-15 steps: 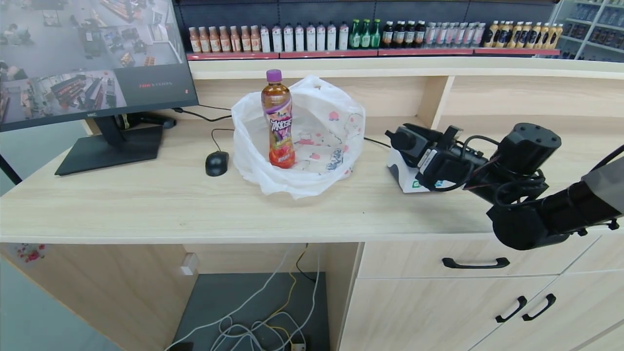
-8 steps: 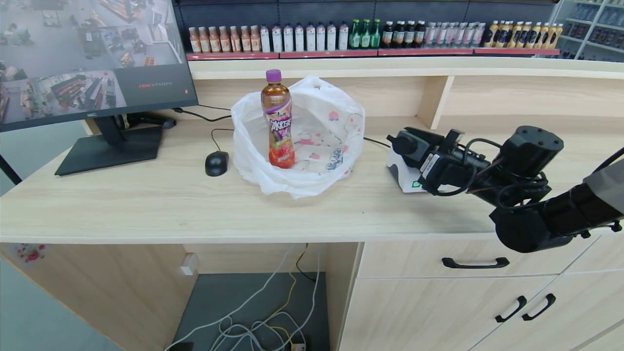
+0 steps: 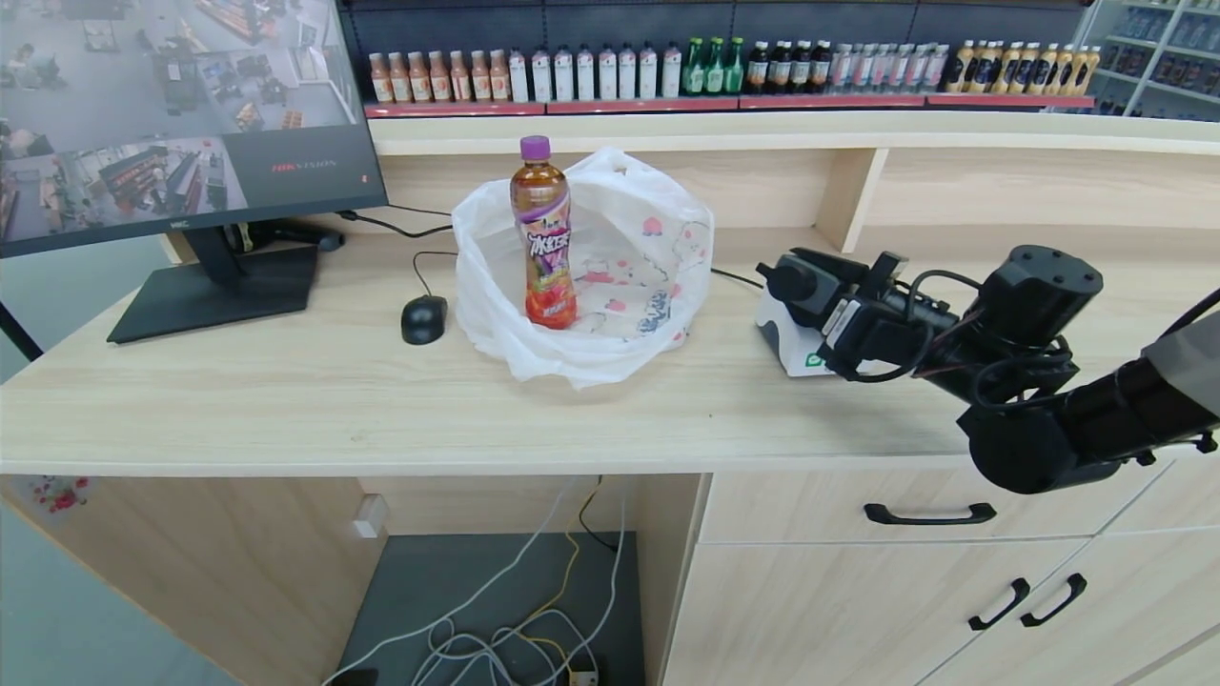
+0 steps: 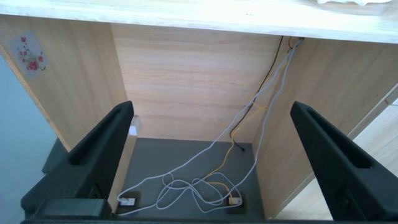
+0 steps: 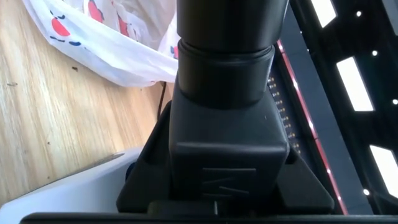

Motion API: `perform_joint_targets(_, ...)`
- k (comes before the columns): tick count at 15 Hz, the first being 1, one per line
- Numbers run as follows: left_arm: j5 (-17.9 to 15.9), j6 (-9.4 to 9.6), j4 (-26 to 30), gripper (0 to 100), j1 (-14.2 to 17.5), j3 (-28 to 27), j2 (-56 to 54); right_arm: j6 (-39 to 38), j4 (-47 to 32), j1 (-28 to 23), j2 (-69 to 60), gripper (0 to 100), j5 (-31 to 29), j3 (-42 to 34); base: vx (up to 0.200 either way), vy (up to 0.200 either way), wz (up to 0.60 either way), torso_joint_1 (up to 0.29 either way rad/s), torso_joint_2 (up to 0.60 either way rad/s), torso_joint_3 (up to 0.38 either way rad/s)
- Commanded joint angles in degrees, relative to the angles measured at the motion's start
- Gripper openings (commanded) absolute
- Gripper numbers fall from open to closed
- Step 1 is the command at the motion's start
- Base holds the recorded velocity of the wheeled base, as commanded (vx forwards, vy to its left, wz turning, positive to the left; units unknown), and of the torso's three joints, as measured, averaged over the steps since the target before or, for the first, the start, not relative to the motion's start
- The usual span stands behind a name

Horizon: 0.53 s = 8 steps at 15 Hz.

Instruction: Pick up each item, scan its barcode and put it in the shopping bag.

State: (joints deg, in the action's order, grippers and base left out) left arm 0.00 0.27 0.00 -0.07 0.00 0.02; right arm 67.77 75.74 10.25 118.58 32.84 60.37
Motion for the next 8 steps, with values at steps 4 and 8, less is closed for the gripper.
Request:
perform_joint_targets(4, 0.0, 0.0, 0.0, 100, -0.01, 0.0, -0.02, -1.23, -0.15, 0.03, -2.47, 0, -0.23, -0.95, 0.0, 0.0, 0.0, 0.0, 0.0, 0.0)
perform_joint_targets(8, 0.0, 0.0, 0.0, 100, 0.07, 0.0, -0.02, -2.46, -0.33, 0.03, -5.73, 0, -0.59, -3.5, 0.0, 0.0, 0.0, 0.0, 0.0, 0.0)
